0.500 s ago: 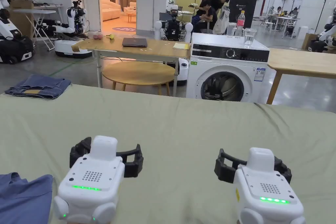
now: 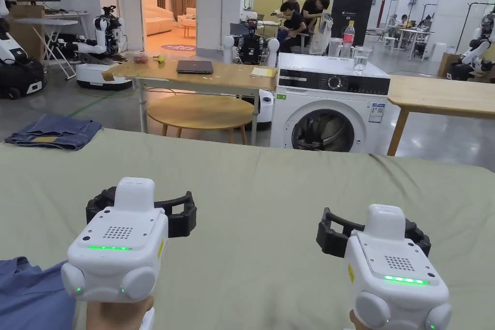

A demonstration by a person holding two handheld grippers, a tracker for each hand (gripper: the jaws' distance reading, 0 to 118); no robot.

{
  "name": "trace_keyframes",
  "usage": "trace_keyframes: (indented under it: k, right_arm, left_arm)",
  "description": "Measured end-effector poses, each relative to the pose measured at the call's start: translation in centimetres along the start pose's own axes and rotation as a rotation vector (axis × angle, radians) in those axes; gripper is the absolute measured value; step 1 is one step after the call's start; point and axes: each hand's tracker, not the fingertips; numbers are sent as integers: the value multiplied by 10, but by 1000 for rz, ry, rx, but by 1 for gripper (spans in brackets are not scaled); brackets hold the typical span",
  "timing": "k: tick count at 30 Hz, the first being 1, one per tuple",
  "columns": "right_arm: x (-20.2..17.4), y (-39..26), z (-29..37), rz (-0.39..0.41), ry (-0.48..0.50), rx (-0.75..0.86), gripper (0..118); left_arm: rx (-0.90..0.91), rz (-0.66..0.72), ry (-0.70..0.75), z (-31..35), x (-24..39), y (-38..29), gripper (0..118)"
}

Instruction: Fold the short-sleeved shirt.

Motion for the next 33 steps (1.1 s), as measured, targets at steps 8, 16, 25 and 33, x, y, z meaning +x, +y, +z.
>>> trace_keyframes:
  k: [8, 16, 25, 33]
  right_arm:
    - [-5, 8, 9, 31, -2, 14, 118]
    - [-8, 9, 10, 46, -1, -2, 118]
    - [-10, 7, 9, 45, 4, -31, 118]
    - [-11, 4, 6, 54, 7, -40, 118]
  left_arm:
    - [6, -31, -5, 7, 3, 4, 117]
    - [1, -18, -14, 12, 3, 6, 117]
    - [-13, -23, -14, 11, 3, 5, 117]
    - [-38, -24, -8, 5, 0, -1, 117]
